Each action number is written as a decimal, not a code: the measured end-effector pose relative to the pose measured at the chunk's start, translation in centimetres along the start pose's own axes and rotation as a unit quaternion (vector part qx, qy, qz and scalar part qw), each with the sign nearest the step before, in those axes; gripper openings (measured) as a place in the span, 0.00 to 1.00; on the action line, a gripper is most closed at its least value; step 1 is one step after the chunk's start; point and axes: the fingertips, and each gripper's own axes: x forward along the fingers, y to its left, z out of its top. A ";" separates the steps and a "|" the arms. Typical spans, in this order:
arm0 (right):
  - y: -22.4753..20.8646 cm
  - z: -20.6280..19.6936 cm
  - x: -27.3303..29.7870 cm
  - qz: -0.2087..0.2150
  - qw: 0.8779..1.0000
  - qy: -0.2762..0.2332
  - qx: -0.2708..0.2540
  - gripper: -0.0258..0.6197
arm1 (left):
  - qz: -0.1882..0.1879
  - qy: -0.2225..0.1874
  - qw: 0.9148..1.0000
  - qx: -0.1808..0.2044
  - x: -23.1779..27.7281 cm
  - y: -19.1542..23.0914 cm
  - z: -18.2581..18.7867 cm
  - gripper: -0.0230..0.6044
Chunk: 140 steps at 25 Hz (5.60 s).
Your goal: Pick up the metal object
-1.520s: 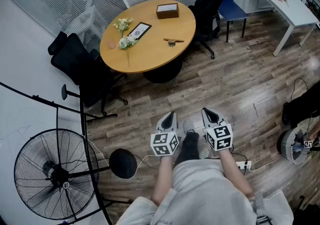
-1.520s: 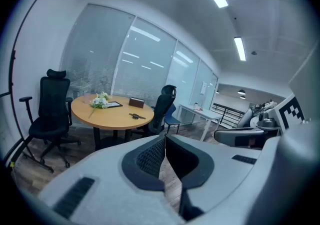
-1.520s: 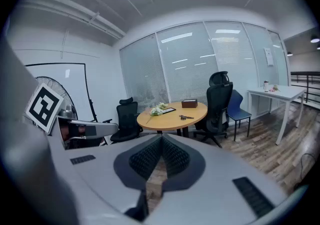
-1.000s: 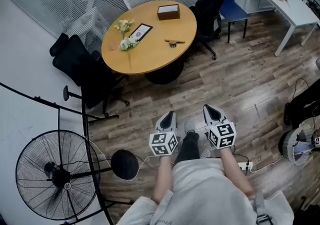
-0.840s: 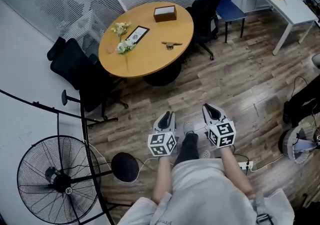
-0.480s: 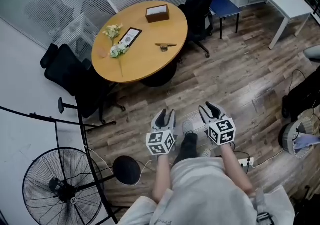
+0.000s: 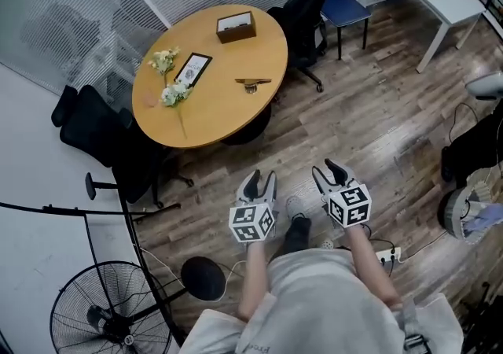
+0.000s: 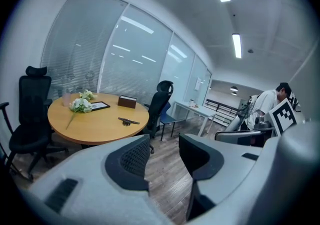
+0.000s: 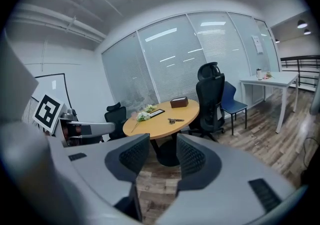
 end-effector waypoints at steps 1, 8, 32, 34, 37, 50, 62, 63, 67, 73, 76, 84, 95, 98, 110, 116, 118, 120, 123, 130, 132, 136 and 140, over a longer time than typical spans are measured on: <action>-0.1 0.3 0.7 0.001 1.000 0.000 0.002 0.27 | -0.003 0.002 1.000 0.000 0.6 0.4 0.3 0.30; 0.2 3.1 6.3 0.024 1.000 -0.007 0.013 0.29 | -0.015 -0.005 1.000 0.002 4.4 4.0 3.8 0.31; 2.0 5.5 15.9 0.043 0.998 -0.020 0.051 0.35 | -0.046 0.001 0.999 -0.018 10.0 12.0 6.0 0.31; 1.9 5.7 16.2 0.051 0.996 -0.028 0.063 0.35 | -0.046 0.000 0.999 -0.019 10.4 12.1 6.1 0.31; 1.4 6.5 16.9 0.054 0.996 -0.038 0.066 0.35 | -0.043 0.000 0.999 -0.018 11.2 12.4 6.6 0.31; -0.9 9.4 21.6 0.078 0.994 -0.032 0.066 0.35 | -0.033 0.012 0.999 -0.012 15.9 13.6 9.0 0.31; -5.5 11.1 26.5 0.094 0.991 -0.019 0.094 0.34 | -0.033 0.019 0.999 -0.006 23.0 14.7 12.3 0.31; -5.9 11.4 26.9 0.097 0.991 -0.020 0.092 0.34 | -0.033 0.020 0.999 -0.005 23.6 14.9 12.6 0.31; -7.2 13.5 28.8 0.105 0.989 -0.035 0.093 0.34 | -0.027 0.024 0.999 -0.004 25.9 15.7 13.5 0.31; -9.2 15.3 30.9 0.105 0.990 -0.040 0.090 0.33 | -0.030 0.036 0.999 0.006 29.3 16.3 14.0 0.31; -9.7 15.3 32.3 0.110 0.989 -0.031 0.092 0.30 | -0.027 0.047 0.998 0.018 30.6 17.3 14.0 0.31; -10.8 16.0 34.8 0.125 0.990 0.000 0.070 0.30 | -0.023 0.098 0.989 0.109 34.6 20.1 12.4 0.31; -12.8 15.5 36.4 0.132 0.989 0.036 0.055 0.28 | -0.045 0.177 0.949 0.258 39.0 22.4 7.3 0.31; -13.0 15.2 36.9 0.134 0.989 0.048 0.049 0.27 | -0.058 0.197 0.939 0.277 39.8 22.4 6.0 0.31; -12.7 14.4 36.9 0.172 0.982 0.082 0.014 0.27 | -0.075 0.260 0.861 0.431 41.2 22.5 1.8 0.31; -13.8 15.0 37.4 0.177 0.981 0.080 -0.004 0.27 | -0.072 0.291 0.819 0.489 42.3 23.5 0.8 0.31; -14.1 15.2 37.5 0.178 0.981 0.079 -0.006 0.27 | -0.070 0.306 0.813 0.491 42.7 23.9 0.4 0.31; -14.4 15.2 37.5 0.178 0.981 0.080 -0.006 0.27 | -0.069 0.316 0.805 0.497 42.9 24.2 0.0 0.31; -14.8 14.8 37.4 0.178 0.980 0.084 -0.002 0.27 | -0.068 0.326 0.781 0.528 43.0 24.3 -0.6 0.31; -14.9 14.0 37.4 0.179 0.980 0.085 0.015 0.27 | -0.051 0.319 0.746 0.583 43.9 24.6 -1.2 0.31; -15.0 14.1 37.5 0.178 0.981 0.081 0.016 0.27 | -0.046 0.313 0.743 0.590 44.0 24.7 -1.0 0.27; -15.2 14.6 37.6 0.176 0.981 0.075 0.013 0.27 | -0.049 0.316 0.733 0.600 44.0 24.8 -0.7 0.19; -15.5 15.0 37.5 0.170 0.983 0.073 0.014 0.27 | -0.054 0.332 0.726 0.600 43.7 24.6 -0.9 0.19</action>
